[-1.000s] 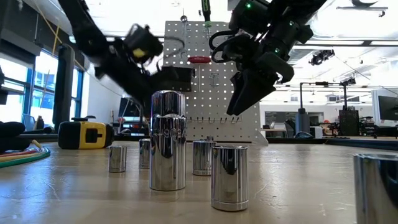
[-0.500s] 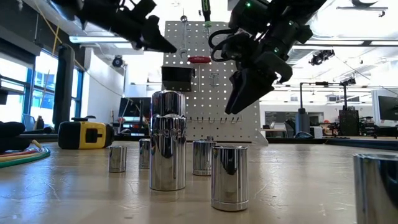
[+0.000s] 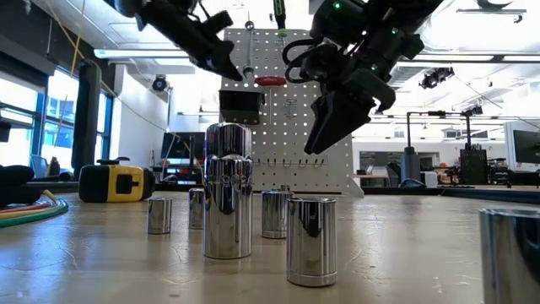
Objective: Hang tools onto peg board
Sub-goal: Put the silver socket into the black bin on the white peg board
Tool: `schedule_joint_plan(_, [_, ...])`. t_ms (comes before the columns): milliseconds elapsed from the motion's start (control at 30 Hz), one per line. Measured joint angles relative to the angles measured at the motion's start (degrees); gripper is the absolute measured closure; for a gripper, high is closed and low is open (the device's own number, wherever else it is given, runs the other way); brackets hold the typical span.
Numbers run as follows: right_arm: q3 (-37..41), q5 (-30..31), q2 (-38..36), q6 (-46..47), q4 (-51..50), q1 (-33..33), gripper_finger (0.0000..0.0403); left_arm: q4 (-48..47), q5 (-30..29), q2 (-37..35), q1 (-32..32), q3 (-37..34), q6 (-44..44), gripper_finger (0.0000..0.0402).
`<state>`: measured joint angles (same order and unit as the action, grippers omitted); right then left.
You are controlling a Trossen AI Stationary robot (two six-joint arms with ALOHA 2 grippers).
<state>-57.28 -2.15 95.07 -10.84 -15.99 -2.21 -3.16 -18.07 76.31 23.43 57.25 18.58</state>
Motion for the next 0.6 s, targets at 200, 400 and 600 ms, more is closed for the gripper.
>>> schedule_joint_plan(200, [0.0, 0.0, 0.0, -0.1, 0.1, 0.0, 0.0217, -1.2, 1.5, 4.2, 2.0, 2.1, -0.6, 0.0346])
schedule_joint_plan(400, [0.0, 0.0, 0.0, -0.1, 0.2, 0.0, 0.0217, -1.1, 1.5, 4.7, 2.2, 2.2, -1.4, 0.0317])
schedule_joint_plan(600, [0.0, 0.0, 0.0, -0.1, 0.5, 0.0, 0.0217, -1.5, 1.5, 3.6, 2.2, 2.2, -2.0, 0.0276])
